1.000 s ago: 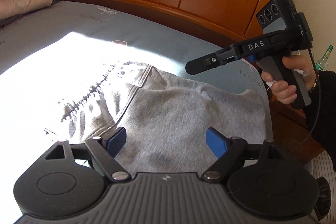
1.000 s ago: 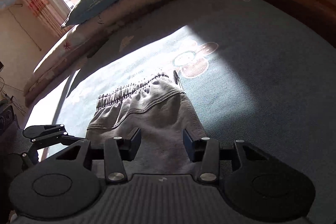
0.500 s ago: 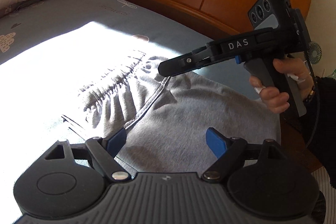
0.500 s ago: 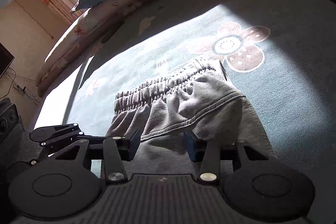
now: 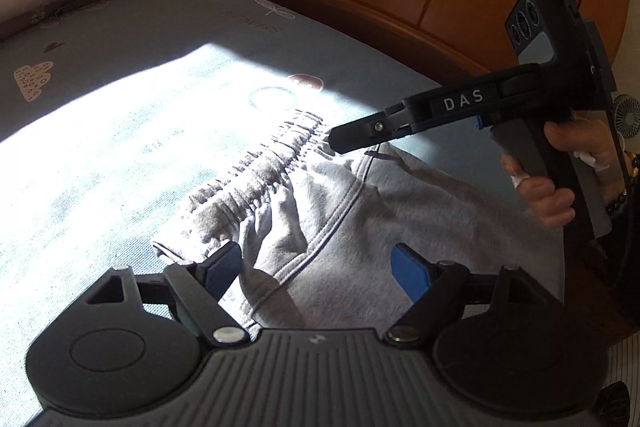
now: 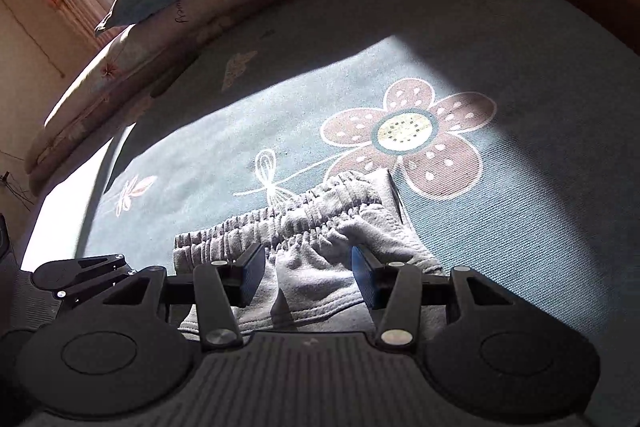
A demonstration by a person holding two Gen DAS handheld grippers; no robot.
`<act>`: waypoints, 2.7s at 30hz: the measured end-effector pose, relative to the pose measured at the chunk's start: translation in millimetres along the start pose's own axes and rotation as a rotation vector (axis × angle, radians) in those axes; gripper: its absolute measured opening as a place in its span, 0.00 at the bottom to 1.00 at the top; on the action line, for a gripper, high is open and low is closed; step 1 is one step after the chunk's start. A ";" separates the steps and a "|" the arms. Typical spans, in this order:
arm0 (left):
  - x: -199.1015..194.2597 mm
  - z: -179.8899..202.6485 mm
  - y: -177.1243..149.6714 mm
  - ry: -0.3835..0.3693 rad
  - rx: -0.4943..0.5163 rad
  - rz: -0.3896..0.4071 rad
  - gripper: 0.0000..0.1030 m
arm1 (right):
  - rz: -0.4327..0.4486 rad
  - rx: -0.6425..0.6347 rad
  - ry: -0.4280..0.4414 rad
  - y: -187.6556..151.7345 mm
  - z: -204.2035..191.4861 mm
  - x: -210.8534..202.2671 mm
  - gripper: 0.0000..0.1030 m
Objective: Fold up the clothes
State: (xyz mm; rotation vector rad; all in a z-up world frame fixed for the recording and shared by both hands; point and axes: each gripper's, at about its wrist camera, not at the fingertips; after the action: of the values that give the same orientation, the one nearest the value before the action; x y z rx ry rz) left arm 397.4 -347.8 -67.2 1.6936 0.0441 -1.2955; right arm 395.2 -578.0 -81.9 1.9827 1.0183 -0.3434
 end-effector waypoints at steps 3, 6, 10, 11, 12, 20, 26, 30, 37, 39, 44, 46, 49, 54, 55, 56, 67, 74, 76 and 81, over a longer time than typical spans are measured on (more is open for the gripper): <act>-37.6 10.0 -9.1 0.123 0.076 0.064 0.80 | 0.027 -0.014 -0.012 -1.9 -16.4 -21.9 0.56; -82.4 24.4 -20.8 0.216 0.134 0.174 0.84 | 0.024 -0.077 -0.044 -7.9 -47.3 -45.7 0.60; -138.0 44.1 -35.7 0.338 0.152 0.289 0.94 | 0.032 -0.154 -0.113 -17.6 -96.2 -76.0 0.72; -151.2 47.3 -40.3 0.373 0.143 0.323 0.96 | 0.038 -0.168 -0.124 -20.9 -108.0 -83.0 0.74; -164.4 50.3 -44.9 0.409 0.135 0.357 0.99 | 0.045 -0.181 -0.135 -24.2 -119.6 -89.9 0.80; -232.6 66.2 -96.4 0.574 -0.032 0.437 0.99 | 0.082 -0.345 -0.230 -97.3 -227.6 -132.4 1.00; -270.9 69.9 -150.0 0.755 -0.191 0.371 0.99 | 0.062 -0.315 -0.193 -173.8 -266.9 -133.3 1.00; -297.1 66.3 -181.6 0.807 -0.368 0.351 0.99 | 0.059 -0.303 -0.250 -218.2 -282.1 -125.7 1.00; -325.4 84.9 -220.7 0.865 -0.424 0.285 0.99 | 0.032 -0.292 -0.233 -276.5 -312.0 -122.0 1.00; -328.1 90.0 -231.6 0.843 -0.436 0.255 0.99 | 0.024 -0.298 -0.221 -288.2 -319.9 -123.0 1.00; -327.2 91.2 -258.1 0.843 -0.485 0.156 0.99 | 0.015 -0.328 -0.249 -308.1 -335.0 -124.3 1.00; -326.7 87.8 -266.5 0.836 -0.515 0.112 0.99 | -0.004 -0.332 -0.252 -314.8 -338.0 -124.4 1.00; -324.2 82.6 -275.9 0.819 -0.551 0.061 0.99 | -0.019 -0.337 -0.259 -323.9 -340.8 -125.4 1.00; -320.3 78.8 -285.4 0.796 -0.581 0.010 1.00 | -0.013 -0.357 -0.318 -330.0 -347.2 -126.9 1.00; -319.8 78.1 -286.9 0.791 -0.587 0.004 0.99 | -0.011 -0.364 -0.330 -330.6 -348.7 -127.2 1.00; -319.6 77.3 -287.8 0.788 -0.591 -0.002 0.99 | -0.008 -0.370 -0.336 -331.0 -350.3 -127.5 1.00; -314.5 75.2 -314.6 0.781 -0.612 -0.079 1.00 | 0.001 -0.359 -0.344 -352.6 -353.2 -120.5 1.00; -317.1 71.4 -322.8 0.795 -0.625 -0.095 1.00 | -0.014 -0.374 -0.330 -357.8 -357.0 -111.5 1.00; -318.4 72.0 -322.3 0.797 -0.624 -0.091 1.00 | -0.016 -0.378 -0.330 -357.7 -357.7 -110.3 1.00; -319.5 73.9 -320.7 0.793 -0.615 -0.086 0.99 | -0.019 -0.370 -0.329 -357.1 -356.3 -109.6 1.00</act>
State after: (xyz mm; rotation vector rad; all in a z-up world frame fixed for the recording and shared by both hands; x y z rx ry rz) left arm 32.5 -72.0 -32.3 1.5483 0.8926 -0.5019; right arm 5.9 -246.4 -10.9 1.5255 0.8221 -0.4398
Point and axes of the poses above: each gripper's, at about its wrist camera, not at the fingertips, and x roughly the way its jaws point, z to its right, y to its top, and after that the axes turned 14 degrees about y, right-handed
